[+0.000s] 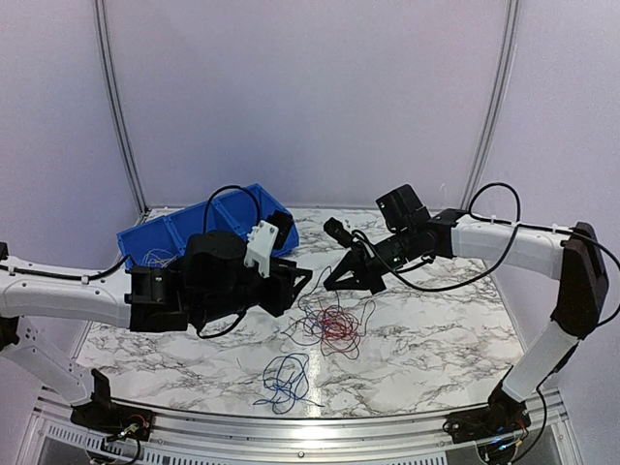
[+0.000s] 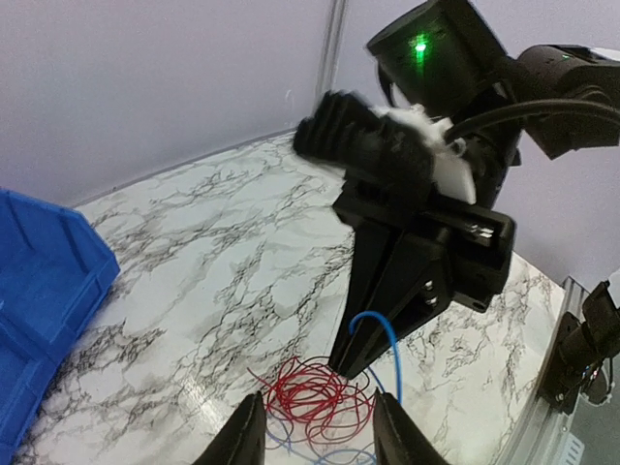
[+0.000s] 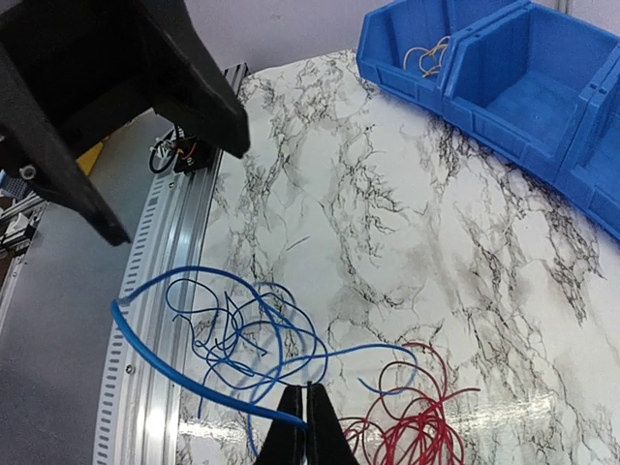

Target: Untangle the cables

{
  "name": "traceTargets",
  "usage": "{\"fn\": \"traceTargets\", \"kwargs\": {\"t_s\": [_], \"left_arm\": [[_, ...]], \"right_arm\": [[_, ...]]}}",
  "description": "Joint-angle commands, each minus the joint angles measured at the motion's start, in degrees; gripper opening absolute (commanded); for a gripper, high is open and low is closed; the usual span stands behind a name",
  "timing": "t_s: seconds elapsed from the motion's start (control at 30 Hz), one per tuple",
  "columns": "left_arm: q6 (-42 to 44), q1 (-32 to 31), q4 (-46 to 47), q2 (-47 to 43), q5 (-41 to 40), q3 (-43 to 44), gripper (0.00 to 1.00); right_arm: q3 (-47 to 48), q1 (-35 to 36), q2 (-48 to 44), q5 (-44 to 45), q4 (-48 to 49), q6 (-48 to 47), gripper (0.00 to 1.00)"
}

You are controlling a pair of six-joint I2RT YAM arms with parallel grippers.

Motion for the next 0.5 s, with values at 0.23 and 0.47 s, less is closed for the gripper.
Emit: {"fn": "traceTargets", "kwargs": {"t_s": [0.23, 0.47], "left_arm": [[-20.18, 0.05, 1.97, -8.25, -7.89, -14.40, 0.50], [-25.20, 0.54, 6.71, -0.24, -0.25, -15.45, 0.54]], "right_arm": [[-0.61, -0.61, -3.61, 2.81, 1.37, -3.33, 0.00], [-0.79, -0.52, -3.12, 3.21, 1.14, -3.88, 0.00]]}}
